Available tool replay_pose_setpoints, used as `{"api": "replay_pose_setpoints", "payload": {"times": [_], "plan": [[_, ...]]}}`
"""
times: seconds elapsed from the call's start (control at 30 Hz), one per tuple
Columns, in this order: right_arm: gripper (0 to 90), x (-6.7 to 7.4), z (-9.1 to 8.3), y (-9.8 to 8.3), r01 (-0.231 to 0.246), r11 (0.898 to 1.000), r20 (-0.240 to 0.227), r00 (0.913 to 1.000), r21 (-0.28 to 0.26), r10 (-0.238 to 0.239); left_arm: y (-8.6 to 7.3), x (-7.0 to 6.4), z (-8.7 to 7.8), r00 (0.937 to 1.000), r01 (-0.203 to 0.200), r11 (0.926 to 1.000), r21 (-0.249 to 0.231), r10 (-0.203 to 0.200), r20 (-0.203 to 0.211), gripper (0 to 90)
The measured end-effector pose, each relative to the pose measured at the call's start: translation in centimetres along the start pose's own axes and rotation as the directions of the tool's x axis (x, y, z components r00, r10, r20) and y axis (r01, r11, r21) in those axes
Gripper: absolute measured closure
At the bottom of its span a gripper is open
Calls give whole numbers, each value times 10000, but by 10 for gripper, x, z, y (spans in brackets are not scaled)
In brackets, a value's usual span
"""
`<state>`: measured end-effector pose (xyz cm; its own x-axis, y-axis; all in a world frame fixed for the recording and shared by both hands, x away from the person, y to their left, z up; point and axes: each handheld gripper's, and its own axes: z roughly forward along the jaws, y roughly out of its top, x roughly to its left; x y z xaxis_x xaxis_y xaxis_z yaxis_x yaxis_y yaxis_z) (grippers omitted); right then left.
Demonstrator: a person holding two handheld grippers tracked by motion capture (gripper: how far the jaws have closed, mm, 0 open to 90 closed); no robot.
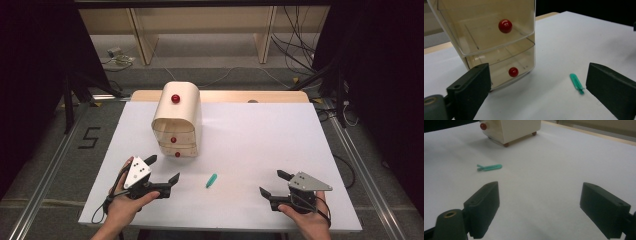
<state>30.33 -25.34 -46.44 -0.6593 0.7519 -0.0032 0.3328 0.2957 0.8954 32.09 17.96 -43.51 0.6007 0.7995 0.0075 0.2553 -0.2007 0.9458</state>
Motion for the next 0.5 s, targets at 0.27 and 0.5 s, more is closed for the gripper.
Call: {"api": "replay_pose_setpoints", "payload": {"times": [0.27,0.5], "plan": [[172,0,1,-1,80,9999,-105,9999,64,-79,12,-8,10,9957,35,9994,-347,-67,-920,155],[172,1,3,0,72,9999,-148,9999,91,-71,18,-10,20,9817,60,9992,-396,-135,-1900,238]]}}
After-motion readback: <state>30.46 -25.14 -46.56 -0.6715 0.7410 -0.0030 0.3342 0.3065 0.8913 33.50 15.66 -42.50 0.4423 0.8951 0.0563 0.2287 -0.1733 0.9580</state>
